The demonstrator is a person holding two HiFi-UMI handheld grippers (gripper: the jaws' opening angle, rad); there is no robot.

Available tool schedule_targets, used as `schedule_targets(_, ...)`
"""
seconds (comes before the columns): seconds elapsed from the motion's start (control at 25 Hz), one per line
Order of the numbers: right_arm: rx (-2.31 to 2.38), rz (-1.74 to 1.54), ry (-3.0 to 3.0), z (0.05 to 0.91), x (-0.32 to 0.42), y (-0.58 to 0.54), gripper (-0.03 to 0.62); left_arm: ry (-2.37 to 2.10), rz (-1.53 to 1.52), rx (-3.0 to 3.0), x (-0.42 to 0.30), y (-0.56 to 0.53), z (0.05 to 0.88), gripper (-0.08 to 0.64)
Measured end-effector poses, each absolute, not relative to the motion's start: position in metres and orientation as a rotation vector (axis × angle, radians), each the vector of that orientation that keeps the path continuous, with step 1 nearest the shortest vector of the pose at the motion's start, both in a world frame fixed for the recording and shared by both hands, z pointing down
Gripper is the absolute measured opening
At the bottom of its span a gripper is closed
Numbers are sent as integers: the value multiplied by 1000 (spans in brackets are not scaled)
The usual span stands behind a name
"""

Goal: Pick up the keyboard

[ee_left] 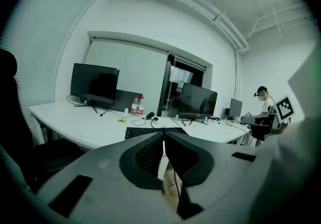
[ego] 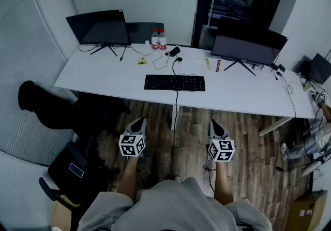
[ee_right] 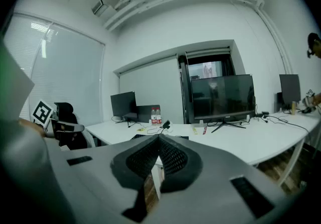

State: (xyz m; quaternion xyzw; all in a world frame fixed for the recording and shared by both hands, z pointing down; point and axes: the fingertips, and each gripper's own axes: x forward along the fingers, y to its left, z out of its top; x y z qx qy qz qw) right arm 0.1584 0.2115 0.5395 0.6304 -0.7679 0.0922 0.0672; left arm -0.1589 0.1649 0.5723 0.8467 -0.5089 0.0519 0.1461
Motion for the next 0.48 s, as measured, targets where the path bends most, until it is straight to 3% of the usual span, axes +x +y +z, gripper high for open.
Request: schedule_targets(0.48,1873,295,-2328,548,170,222,2,-1436,131,2438,-147,179,576,26)
